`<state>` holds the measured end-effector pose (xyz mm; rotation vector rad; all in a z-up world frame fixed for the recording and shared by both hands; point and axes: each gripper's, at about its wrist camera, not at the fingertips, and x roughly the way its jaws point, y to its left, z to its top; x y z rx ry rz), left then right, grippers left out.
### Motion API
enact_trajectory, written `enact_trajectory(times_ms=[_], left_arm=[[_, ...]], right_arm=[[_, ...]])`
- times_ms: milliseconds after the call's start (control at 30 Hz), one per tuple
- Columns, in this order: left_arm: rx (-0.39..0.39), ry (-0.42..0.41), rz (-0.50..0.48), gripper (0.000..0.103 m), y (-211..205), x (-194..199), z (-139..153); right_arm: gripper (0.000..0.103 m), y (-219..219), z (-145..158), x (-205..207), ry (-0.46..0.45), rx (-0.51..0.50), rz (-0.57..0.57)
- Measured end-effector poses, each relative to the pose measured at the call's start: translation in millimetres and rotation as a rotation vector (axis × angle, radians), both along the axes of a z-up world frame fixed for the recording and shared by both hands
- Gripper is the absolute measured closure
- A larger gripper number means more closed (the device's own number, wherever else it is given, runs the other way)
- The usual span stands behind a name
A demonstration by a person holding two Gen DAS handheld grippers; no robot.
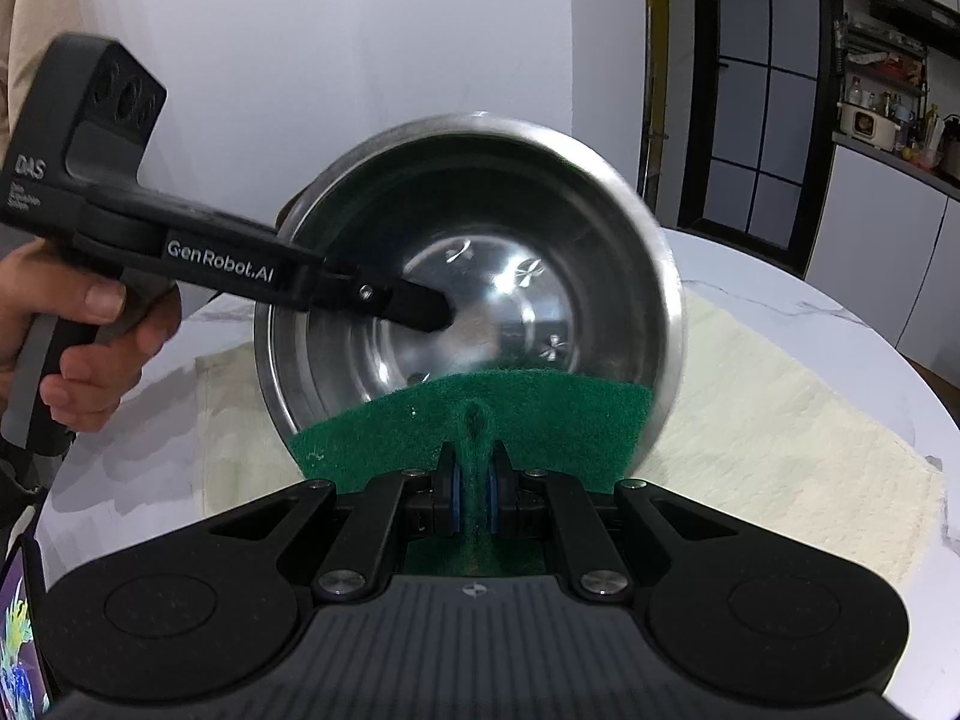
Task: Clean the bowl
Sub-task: 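Lift and tilt the bowl with the left gripper toward the right gripper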
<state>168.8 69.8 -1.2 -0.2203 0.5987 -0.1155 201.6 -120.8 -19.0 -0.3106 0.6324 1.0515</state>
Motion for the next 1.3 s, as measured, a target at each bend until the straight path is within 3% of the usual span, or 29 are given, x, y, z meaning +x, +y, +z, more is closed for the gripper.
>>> enact_trajectory(times_ms=[667, 800, 1133, 1300], left_arm=[[0.002, -0.037, 0.006, 0.086, -3.5, 2.3, 5.8], [0.002, -0.039, -0.004, 0.086, -4.3, 3.5, 5.9], [0.008, -0.049, -0.026, 0.085, -7.0, 3.7, 5.3], [0.024, -0.052, -0.027, 0.085, -8.4, 2.4, 5.1]], right_arm=[[0.093, 22.1, 3.1, -7.1, -0.028, -0.064, 0.014], [0.093, 23.7, 8.8, -8.3, 0.009, -0.025, 0.047], [0.093, 28.5, 28.9, -17.8, -0.001, 0.079, 0.083], [0.093, 29.6, 27.7, -17.8, 0.003, 0.075, 0.089]])
